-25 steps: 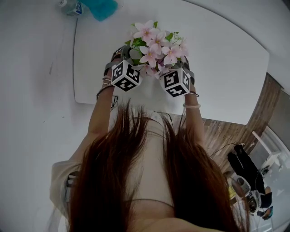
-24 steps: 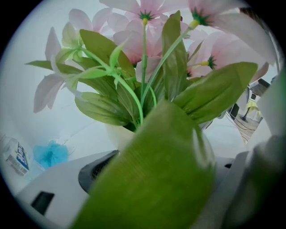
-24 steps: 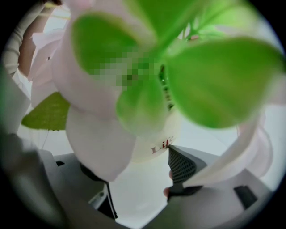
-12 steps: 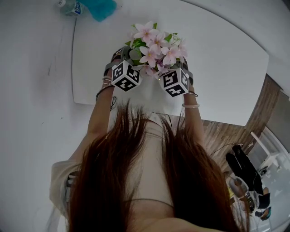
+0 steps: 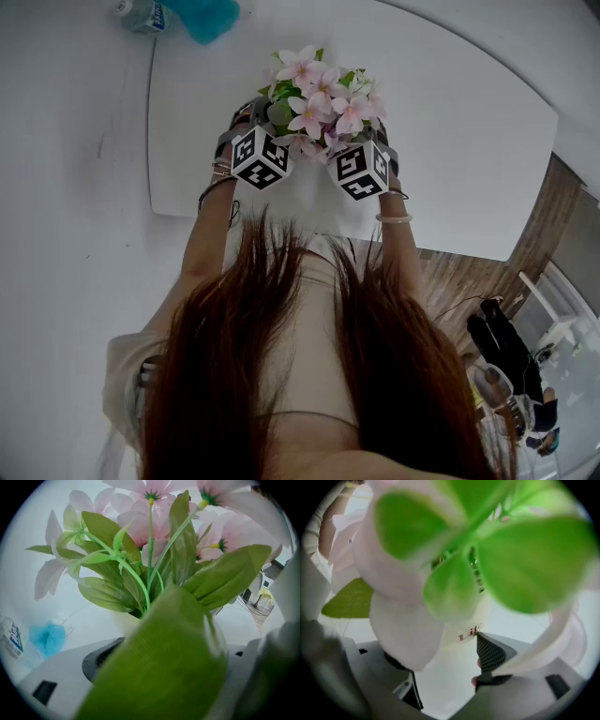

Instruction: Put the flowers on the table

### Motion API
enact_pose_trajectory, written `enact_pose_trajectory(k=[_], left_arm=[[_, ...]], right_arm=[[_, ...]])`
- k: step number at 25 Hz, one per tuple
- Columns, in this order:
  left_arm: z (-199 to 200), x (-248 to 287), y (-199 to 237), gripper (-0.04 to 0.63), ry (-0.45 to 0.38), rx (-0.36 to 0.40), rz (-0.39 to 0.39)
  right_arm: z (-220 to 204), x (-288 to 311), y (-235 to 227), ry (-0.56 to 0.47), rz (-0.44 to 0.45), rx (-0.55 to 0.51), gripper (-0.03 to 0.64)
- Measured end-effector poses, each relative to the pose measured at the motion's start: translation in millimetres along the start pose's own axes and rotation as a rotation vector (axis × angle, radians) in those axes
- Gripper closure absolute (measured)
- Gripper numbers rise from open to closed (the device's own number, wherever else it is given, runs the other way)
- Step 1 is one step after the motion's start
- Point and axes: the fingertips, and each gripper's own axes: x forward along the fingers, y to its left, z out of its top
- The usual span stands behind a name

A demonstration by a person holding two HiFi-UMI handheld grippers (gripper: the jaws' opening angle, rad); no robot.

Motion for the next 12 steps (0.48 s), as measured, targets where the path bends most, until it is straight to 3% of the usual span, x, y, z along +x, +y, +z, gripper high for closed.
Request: enact_pose_trajectory(k=[12], left_arm=[[-7.4,6.2,-3.2,0.219,0.013,-0.006,-0.01]], right_arm=[[-7.5,6.5,3.9,0.016,0.017,0.012,0.244]])
